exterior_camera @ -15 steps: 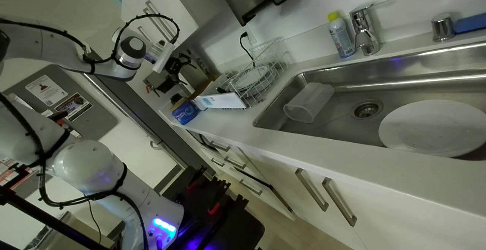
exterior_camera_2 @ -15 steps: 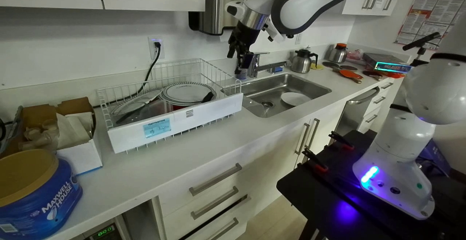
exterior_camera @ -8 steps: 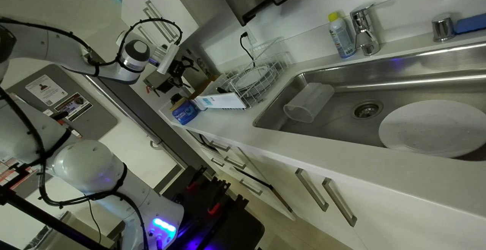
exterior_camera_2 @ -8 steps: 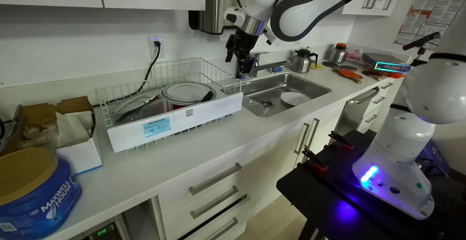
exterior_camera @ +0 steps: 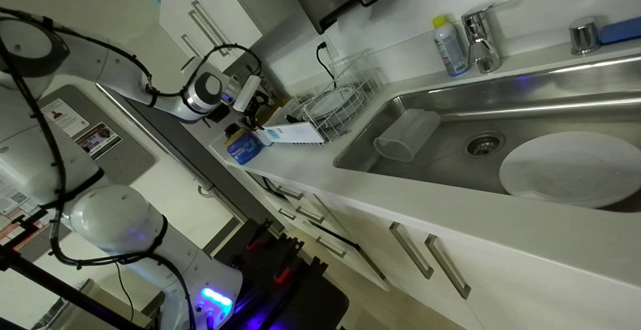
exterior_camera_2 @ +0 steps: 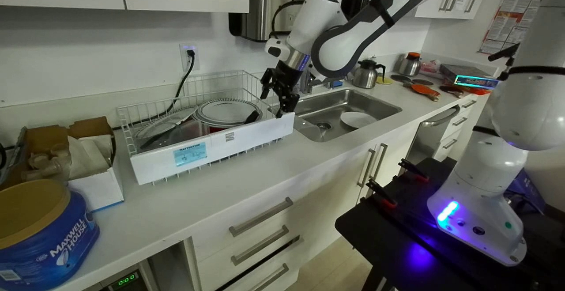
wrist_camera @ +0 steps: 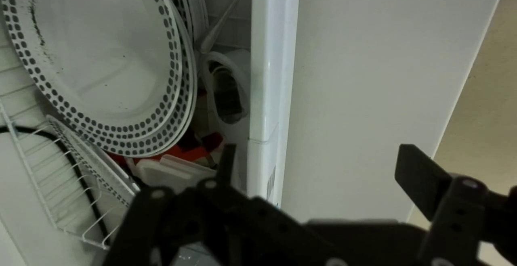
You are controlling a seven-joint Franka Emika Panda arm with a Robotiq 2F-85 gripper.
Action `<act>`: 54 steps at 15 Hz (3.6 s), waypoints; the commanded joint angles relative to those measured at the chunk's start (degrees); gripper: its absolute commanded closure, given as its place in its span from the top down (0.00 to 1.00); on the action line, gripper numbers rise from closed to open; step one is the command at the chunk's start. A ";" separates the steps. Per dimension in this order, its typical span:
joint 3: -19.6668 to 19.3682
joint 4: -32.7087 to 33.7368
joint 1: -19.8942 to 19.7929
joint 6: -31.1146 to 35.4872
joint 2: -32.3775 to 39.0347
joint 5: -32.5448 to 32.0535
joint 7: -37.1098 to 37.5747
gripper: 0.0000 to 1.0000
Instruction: Take the object from the rack and put it on the counter
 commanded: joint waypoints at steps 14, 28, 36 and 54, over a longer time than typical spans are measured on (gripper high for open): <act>-2.49 14.32 -1.49 3.90 14.66 -19.02 11.50 1.00; -3.74 19.56 -0.82 3.98 20.39 -22.41 15.00 0.12; -7.47 16.26 3.28 3.55 15.24 -25.15 20.67 0.06; -8.23 -16.97 16.31 13.57 -21.39 -3.35 19.74 0.06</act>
